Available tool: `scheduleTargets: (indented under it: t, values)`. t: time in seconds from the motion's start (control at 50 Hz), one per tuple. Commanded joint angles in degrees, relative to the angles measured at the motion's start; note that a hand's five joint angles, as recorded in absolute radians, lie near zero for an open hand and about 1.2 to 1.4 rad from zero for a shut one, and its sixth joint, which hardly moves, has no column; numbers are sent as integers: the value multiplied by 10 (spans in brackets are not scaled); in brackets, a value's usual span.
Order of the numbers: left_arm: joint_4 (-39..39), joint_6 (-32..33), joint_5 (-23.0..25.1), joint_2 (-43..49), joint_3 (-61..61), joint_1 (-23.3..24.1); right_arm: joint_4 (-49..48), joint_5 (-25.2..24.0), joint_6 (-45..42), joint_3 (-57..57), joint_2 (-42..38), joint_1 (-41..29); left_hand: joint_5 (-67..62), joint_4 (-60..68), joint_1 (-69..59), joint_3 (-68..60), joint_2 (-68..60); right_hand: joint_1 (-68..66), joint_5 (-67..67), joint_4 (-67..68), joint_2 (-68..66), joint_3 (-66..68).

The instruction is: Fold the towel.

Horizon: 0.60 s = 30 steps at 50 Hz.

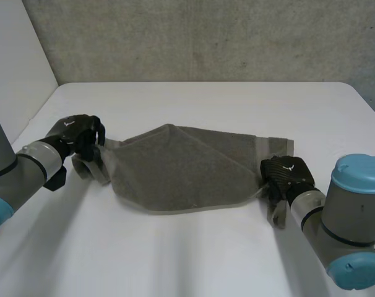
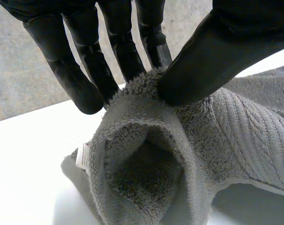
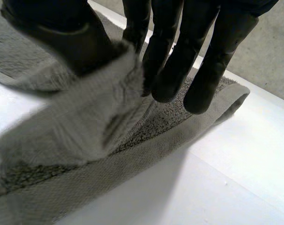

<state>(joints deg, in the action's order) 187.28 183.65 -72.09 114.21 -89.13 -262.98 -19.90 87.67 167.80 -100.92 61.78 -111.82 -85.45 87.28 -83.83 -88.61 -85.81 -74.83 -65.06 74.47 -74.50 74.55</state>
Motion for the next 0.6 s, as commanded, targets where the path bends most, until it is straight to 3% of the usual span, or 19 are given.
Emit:
scheduleTargets:
  t: [0.02,0.16,0.2,0.32,0.5,0.6]
  values:
    - [-2,-32,3,-42,4,-3,48,-14,-5,42,100,9,154,-73,38,86,58,-52,-49,55,-55,55]
    - [-2,-68,4,-102,22,-3,125,-54,-49,111,208,28,154,-73,38,86,58,-52,-49,55,-55,55]
    - [-2,-106,5,-140,31,-3,197,-70,-93,156,236,29,154,-73,38,86,58,-52,-49,55,-55,55]
    - [-5,-176,6,-203,41,-19,274,-66,-207,212,297,46,154,-73,38,86,58,-52,-49,55,-55,55]
    - [-46,-186,27,-212,48,-48,334,-64,-245,274,302,60,154,-73,38,86,58,-52,-49,55,-55,55]
    - [-58,-184,31,-143,56,-49,379,-80,-250,287,224,59,154,-73,38,86,58,-52,-49,55,-55,55]
